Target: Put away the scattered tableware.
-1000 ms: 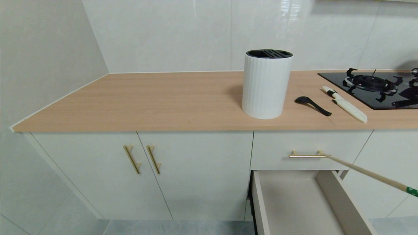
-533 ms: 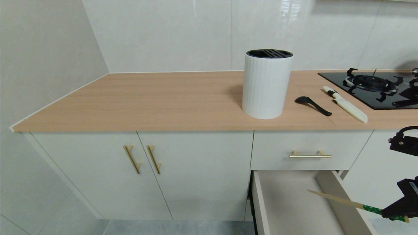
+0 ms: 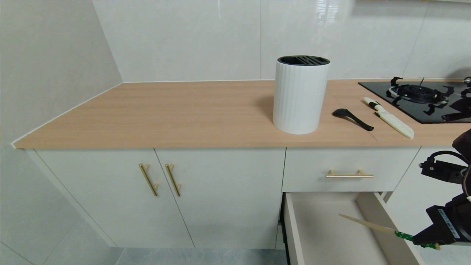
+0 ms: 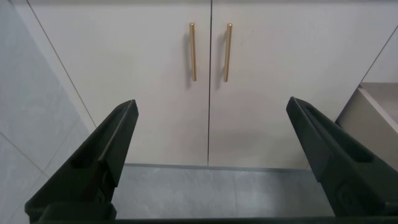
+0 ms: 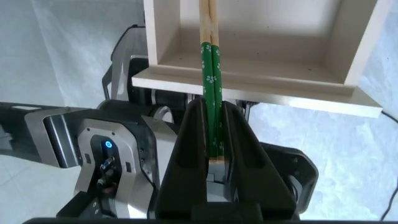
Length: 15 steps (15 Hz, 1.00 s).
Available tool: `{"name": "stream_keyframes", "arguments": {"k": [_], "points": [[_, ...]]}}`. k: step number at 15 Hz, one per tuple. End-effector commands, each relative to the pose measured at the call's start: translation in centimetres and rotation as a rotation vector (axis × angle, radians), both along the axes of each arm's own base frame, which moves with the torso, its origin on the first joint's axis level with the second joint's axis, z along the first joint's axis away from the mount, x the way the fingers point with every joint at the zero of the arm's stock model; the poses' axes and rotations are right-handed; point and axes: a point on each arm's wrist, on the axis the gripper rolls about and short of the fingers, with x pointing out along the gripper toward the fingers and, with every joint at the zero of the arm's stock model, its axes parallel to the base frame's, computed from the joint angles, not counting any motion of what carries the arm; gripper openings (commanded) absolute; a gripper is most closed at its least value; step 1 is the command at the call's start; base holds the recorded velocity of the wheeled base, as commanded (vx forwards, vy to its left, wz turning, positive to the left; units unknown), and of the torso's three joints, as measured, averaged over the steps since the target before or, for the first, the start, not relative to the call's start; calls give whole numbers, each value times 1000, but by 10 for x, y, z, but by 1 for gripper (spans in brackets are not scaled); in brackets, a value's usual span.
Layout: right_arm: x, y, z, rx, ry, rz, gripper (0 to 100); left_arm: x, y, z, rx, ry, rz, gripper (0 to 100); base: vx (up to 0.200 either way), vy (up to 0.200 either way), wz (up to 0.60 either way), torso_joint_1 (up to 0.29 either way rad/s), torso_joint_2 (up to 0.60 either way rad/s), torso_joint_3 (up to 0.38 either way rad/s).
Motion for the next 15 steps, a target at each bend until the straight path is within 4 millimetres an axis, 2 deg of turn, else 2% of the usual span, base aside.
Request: {"name": "stream_keyframes", "arguments": {"k": [1, 10, 15], "points": [[1, 0, -3, -1, 11, 1, 0, 0, 0, 0, 0, 2, 0, 100, 0, 0, 0, -76, 212, 129], [6, 2, -10, 6, -17, 2, 0, 0, 0, 0, 0, 2, 0, 100, 0, 0, 0, -143, 428, 281], [10, 2, -12, 12, -48, 3, 0, 0, 0, 0, 0, 2, 0, 100, 0, 0, 0, -79, 368, 282]]}}
